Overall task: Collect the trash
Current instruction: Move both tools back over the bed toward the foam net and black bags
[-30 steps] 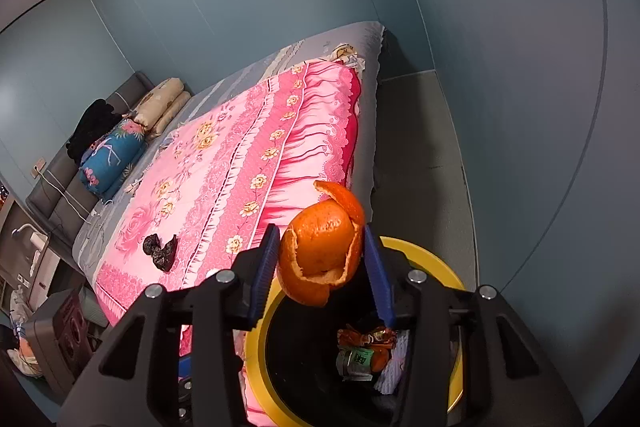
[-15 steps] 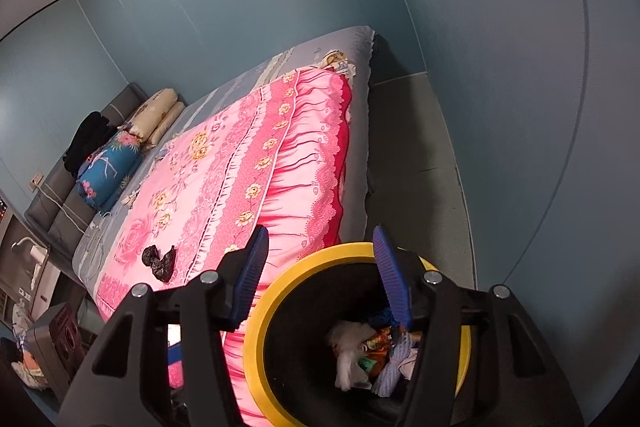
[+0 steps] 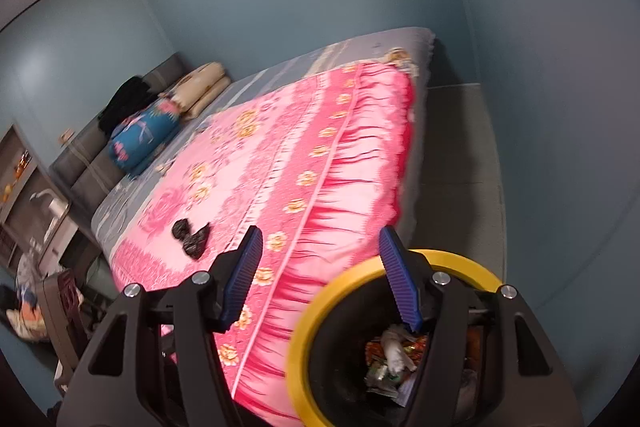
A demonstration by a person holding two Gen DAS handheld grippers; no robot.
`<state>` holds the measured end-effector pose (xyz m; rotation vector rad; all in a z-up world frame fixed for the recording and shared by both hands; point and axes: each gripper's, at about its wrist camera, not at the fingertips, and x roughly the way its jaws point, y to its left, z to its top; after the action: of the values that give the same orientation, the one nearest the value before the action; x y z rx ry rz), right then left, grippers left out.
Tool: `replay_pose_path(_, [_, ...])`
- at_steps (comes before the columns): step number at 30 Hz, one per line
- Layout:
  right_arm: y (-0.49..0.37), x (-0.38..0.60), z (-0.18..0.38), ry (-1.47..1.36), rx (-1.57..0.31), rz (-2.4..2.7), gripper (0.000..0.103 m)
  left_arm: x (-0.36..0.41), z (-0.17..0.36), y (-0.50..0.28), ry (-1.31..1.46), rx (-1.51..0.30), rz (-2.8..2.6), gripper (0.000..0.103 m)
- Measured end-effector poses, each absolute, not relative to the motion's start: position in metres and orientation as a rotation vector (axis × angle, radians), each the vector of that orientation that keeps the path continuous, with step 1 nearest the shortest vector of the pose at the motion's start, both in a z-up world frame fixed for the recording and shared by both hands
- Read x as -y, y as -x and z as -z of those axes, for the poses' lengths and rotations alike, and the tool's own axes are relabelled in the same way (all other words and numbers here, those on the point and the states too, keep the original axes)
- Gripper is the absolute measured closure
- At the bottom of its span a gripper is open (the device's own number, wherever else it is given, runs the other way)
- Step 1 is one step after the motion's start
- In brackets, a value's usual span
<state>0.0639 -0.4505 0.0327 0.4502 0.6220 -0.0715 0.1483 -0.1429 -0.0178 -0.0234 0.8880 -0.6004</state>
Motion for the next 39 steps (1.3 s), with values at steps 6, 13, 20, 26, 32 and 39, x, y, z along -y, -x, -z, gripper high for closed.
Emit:
replay_pose_path(6, [-0.106, 0.412, -0.041, -0.406, -0.637, -0.034, 0.045, 0.093, 0.02, -0.163, 0.054, -0.885, 0.491, 0.026])
replay_pose_path(13, [-0.152, 0.364, -0.046, -0.362, -0.656, -0.158, 0.044, 0.031, 0.032, -0.178, 0.076, -0.882, 0.344, 0.026])
replay_pose_path(20, [-0.214, 0.307, -0.038, -0.323, -0.735, -0.278, 0.044, -0.027, 0.06, -0.191, 0.11, -0.932, 0.222, 0.026])
replay_pose_path(26, [-0.264, 0.247, -0.017, -0.262, -0.825, -0.351, 0.041, -0.071, 0.092, -0.196, 0.179, -0.995, 0.139, 0.026])
replay_pose_path(32, [-0.31, 0.186, 0.02, -0.198, -0.932, -0.426, 0.04, -0.095, 0.122, -0.202, 0.22, -1.035, 0.085, 0.026])
replay_pose_path(39, [-0.357, 0.128, 0.073, -0.158, -1.1, -0.485, 0.039, -0.113, 0.138, -0.221, 0.205, -1.018, 0.047, 0.026])
